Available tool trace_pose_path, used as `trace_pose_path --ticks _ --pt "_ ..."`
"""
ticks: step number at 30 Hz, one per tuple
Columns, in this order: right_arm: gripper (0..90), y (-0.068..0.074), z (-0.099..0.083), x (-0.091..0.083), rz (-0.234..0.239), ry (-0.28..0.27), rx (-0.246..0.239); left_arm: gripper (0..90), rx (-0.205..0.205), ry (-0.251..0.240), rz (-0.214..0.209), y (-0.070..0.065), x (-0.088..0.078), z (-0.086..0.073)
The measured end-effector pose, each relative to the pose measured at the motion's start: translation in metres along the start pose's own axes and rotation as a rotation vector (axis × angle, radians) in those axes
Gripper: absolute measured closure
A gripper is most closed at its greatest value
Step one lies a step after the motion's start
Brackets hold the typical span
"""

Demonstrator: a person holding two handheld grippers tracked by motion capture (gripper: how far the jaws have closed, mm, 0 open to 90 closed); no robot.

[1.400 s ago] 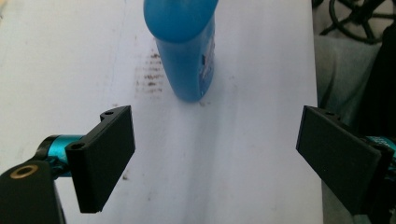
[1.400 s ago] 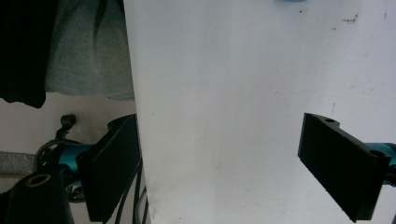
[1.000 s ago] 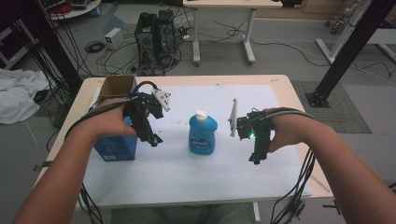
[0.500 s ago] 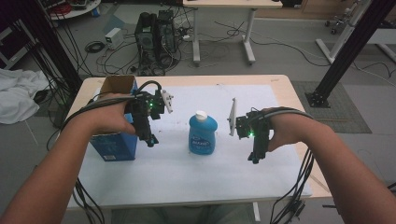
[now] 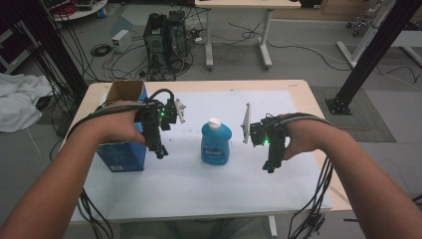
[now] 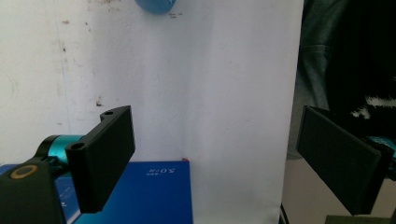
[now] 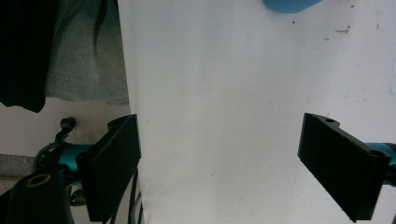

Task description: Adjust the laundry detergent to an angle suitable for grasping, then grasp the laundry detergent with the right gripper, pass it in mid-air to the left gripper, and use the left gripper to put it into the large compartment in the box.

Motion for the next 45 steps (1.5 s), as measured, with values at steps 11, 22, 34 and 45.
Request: trace_pose_path --ticks 11,22,34,45 --pt "12.2 -0.003 0.002 -0.006 -0.008 -0.007 0.002 11.6 -0.009 -0.002 -0.017 -0.001 -0.004 0.003" --pt "12.2 -0.001 0.001 -0.012 -0.02 -0.018 0.026 11.6 -0.006 -0.002 -0.027 -0.002 -0.006 0.001" --pt "12.2 -0.004 0.0 -0.012 -0.018 -0.018 0.021 11.6 0.009 -0.003 -0.048 -0.001 -0.002 0.001" --pt "12.2 -0.007 -0.002 -0.013 -0.031 -0.019 0.04 11.6 0.006 -0.016 -0.059 -0.001 0.0 0.0"
Point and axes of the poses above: each handheld gripper's, and its own axes: x roughly forward along the jaws, z roughly out of its top, y roughly to its left, the point moved 4 cm from there along x, roughly forward along the jaws, and after that the axes turned 14 degrees about -y, right-handed, at the moved point
